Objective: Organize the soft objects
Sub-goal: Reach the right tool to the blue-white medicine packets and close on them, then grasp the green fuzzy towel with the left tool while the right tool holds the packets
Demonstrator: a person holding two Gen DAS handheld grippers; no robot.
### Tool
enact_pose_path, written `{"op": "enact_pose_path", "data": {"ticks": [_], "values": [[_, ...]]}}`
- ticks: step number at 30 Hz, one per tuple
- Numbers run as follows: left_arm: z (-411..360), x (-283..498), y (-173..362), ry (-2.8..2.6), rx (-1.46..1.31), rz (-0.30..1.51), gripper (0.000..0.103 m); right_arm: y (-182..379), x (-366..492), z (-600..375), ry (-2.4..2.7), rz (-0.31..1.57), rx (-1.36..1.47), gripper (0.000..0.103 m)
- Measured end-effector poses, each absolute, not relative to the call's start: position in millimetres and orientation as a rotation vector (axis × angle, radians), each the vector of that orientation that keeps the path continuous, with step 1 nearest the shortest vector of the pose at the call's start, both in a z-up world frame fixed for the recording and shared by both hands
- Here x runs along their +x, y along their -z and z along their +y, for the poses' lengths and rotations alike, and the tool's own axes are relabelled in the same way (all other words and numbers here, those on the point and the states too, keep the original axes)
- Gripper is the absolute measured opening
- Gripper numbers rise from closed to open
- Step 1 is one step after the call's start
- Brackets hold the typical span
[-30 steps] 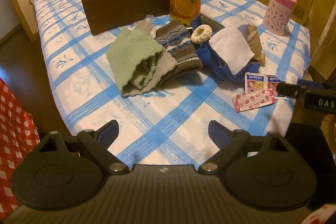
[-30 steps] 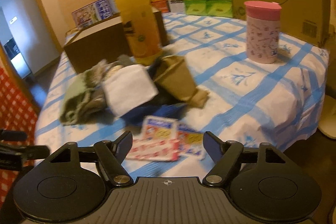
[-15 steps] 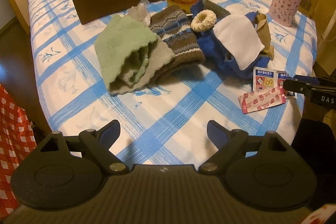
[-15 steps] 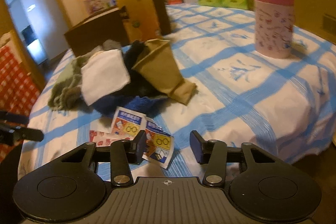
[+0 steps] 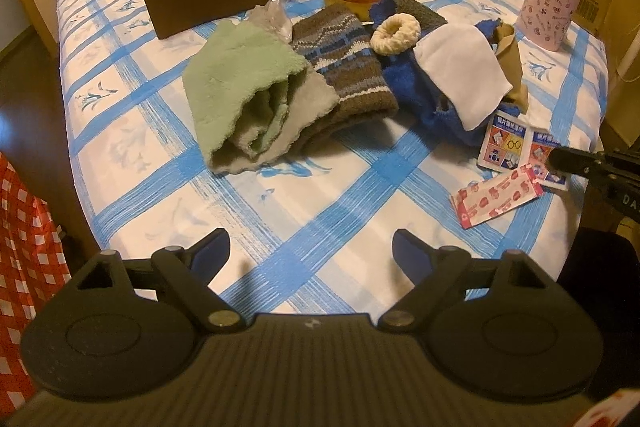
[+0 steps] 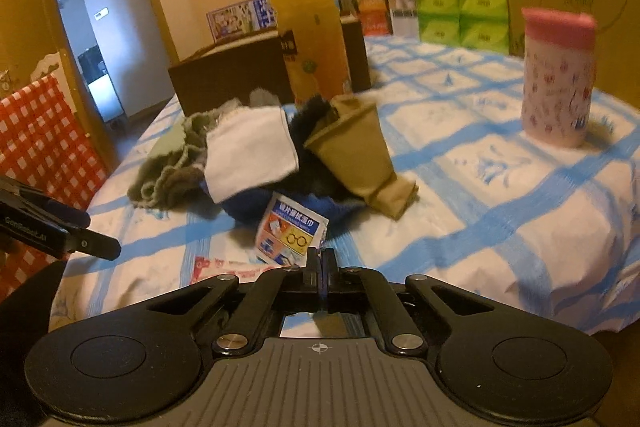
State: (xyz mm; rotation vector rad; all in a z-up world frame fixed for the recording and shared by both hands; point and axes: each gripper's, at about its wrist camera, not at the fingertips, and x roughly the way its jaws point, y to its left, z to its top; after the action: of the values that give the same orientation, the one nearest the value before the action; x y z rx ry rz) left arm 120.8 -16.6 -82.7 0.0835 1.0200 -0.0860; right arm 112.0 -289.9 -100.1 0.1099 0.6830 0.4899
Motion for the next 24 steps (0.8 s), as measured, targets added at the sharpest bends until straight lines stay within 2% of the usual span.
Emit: {"op": "enact_pose_path", "data": {"ticks": [13,15,18,24], "values": [[-5,115,72,0.084,0.068,0.965,0.084,56,81,-284,-0.346,0.556,0.091,0.000],[0,118,70,0.079,0.064,0.948,0.077,48,78,-284,-0.324,0.542,0.099,0.000],[6,124,67,0.066,0.072,0.922,0.073,42,79,-282,-0.304,0.534,0.109,0.000],[18,147,60,0.045,0.043,0.870,0.071,35,85,-282,-0.272,0.520,0.115,0.000]]}}
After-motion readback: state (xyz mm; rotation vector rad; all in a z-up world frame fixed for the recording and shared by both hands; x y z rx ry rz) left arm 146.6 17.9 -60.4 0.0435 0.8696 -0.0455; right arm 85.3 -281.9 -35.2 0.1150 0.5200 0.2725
